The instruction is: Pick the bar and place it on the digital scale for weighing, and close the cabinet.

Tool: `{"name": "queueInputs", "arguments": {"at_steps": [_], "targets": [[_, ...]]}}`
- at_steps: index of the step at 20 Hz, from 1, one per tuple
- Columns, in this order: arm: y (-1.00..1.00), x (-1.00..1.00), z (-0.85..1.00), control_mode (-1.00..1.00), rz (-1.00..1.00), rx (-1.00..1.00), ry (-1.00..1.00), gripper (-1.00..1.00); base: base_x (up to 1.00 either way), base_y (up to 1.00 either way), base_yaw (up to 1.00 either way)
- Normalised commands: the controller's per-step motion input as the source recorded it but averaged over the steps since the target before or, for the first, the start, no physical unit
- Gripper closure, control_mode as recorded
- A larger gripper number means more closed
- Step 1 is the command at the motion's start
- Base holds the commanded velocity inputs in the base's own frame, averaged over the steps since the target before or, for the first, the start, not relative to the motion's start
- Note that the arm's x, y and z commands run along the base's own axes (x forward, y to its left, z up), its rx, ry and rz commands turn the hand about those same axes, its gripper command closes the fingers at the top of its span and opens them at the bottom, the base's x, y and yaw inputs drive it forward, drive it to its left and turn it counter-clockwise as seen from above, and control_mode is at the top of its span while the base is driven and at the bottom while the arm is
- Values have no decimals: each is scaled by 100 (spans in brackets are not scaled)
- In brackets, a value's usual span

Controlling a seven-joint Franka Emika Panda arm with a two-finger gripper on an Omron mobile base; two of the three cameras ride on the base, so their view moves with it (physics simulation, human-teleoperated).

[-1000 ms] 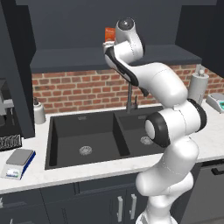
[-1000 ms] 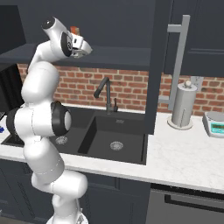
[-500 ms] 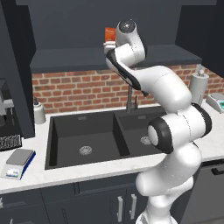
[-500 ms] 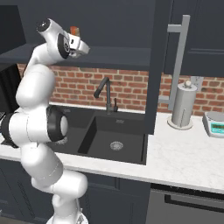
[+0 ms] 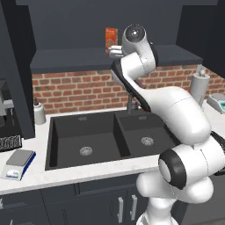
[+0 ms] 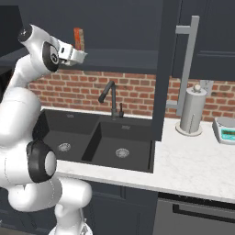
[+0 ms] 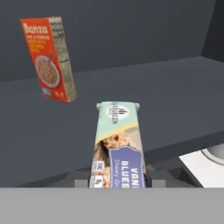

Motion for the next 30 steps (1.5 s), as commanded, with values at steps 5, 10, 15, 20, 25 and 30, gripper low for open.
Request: {"name": "queueInputs", "arguments": {"at_steps": [5,10,15,20,25,30], "targets": [[0,-100,20,-100,0,22,0,100,0,0,0],[10,-100,2,-100,3,28,0,100,0,0,0],[41,-100,-16,-100,10,9,0,100,0,0,0],[72,-100,-53,-100,33,0,7,100,0,0,0],[50,-74,-54,-100,72,-1,3,100,0,0,0],[10,-5,-41,-100,97,0,0,100,0,0,0]]}}
